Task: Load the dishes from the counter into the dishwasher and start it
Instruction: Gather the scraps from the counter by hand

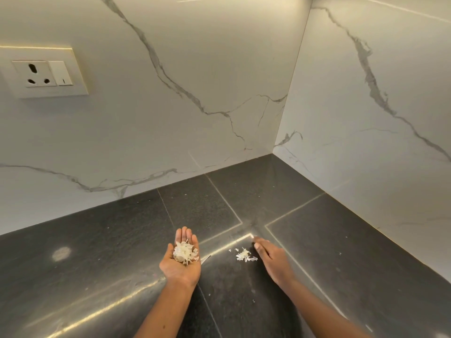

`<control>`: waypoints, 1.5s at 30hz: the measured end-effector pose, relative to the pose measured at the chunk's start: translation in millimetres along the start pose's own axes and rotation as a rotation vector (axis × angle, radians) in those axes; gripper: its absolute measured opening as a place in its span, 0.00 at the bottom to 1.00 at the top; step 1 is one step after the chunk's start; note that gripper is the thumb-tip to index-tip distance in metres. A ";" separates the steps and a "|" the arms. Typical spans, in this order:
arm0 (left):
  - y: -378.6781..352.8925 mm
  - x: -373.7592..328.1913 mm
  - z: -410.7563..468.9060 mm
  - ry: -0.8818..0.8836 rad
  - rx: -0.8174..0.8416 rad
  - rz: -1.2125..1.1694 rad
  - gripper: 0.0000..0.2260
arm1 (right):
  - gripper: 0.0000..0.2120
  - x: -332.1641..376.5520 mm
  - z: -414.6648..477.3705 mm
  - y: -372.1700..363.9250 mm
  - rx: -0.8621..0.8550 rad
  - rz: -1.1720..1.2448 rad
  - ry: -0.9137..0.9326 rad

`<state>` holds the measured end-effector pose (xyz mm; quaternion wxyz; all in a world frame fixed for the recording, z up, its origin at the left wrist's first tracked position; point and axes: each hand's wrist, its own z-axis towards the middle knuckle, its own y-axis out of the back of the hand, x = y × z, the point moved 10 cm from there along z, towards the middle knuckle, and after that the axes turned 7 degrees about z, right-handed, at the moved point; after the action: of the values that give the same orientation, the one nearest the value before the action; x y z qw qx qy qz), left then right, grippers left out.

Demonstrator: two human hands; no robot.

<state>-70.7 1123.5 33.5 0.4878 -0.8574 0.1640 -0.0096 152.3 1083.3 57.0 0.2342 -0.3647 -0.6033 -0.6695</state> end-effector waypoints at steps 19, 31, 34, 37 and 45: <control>42.0 9.3 -42.3 0.080 -0.055 0.027 0.19 | 0.21 46.6 -61.0 -48.6 -0.311 0.552 -0.217; 77.7 60.0 -111.2 0.266 -0.006 0.228 0.20 | 0.11 60.2 -170.3 -104.4 -0.509 1.523 -0.577; 104.1 69.2 -130.6 0.268 -0.007 0.322 0.22 | 0.11 47.4 -206.3 -113.5 -0.563 1.604 -0.643; 130.4 78.6 -156.4 0.243 -0.006 0.393 0.22 | 0.12 35.7 -241.0 -124.6 -0.540 1.641 -0.665; 230.5 106.2 -225.1 0.178 0.014 0.485 0.16 | 0.15 -13.9 -346.9 -153.4 -0.483 1.772 -0.685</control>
<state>-72.6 796.6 -57.2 0.4654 -0.7852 0.4073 0.0309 -26.0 767.0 -53.5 0.3835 -0.8982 0.0068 -0.2146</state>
